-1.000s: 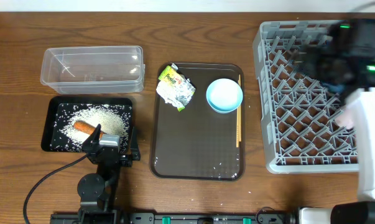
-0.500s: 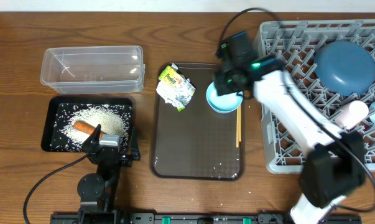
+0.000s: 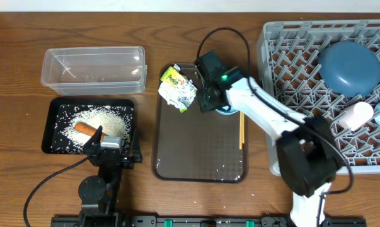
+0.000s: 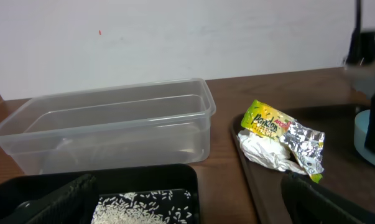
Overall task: Sort waste into correct bins and load items into the dishwasher rack
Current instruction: 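Move the right gripper to the light-blue bowl and grasp it, then carry the light-blue bowl right and place it in the rack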
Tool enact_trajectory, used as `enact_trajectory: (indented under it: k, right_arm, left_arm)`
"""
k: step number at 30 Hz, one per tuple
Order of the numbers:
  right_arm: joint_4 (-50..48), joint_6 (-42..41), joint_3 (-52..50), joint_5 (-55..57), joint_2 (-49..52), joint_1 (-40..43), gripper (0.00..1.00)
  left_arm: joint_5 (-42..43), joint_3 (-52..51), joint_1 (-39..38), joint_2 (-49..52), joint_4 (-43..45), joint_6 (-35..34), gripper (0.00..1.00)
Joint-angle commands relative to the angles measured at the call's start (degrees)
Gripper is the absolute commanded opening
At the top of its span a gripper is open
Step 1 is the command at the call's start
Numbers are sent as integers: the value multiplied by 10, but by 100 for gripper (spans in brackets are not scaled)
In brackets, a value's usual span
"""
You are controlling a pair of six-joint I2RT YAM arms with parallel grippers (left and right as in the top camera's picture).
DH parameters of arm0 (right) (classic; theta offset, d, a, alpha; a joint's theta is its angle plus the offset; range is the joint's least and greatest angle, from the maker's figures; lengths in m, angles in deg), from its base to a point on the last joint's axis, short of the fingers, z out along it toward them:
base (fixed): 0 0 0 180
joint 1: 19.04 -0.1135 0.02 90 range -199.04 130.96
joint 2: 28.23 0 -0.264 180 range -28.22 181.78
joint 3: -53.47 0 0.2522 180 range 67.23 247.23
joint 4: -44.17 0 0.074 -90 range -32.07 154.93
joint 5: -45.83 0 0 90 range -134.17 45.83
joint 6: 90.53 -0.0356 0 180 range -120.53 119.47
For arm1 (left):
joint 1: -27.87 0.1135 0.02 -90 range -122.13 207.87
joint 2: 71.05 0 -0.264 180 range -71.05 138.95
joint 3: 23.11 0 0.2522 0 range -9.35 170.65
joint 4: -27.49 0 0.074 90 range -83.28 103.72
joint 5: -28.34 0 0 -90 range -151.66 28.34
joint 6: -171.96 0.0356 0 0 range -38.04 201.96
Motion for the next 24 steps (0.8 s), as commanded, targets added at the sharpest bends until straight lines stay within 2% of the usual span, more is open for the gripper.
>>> enact_trajectory:
  k: [1, 5, 6, 8, 11, 17, 24]
  right_arm:
    - [0, -23, 1, 11, 14, -12, 42]
    - [0, -31, 1, 29, 16, -17, 36]
    - [0, -31, 1, 28, 16, -17, 31]
    - [0, -38, 1, 28, 16, -18, 14]
    - [1, -49, 2, 25, 7, -18, 1]
    - [14, -64, 19, 4, -60, -15, 1]
    - [57, -65, 21, -7, -211, 26, 1]
  left_arm:
    - [6, -9, 3, -4, -20, 5, 96]
    - [6, -9, 3, -4, -20, 5, 96]
    - [6, -9, 3, -4, -20, 5, 96]
    - [6, -9, 3, -4, -20, 5, 96]
    - [6, -9, 3, -4, -20, 5, 96]
    - [6, -9, 3, -4, -20, 5, 96]
    - [6, -9, 3, -4, -20, 5, 96]
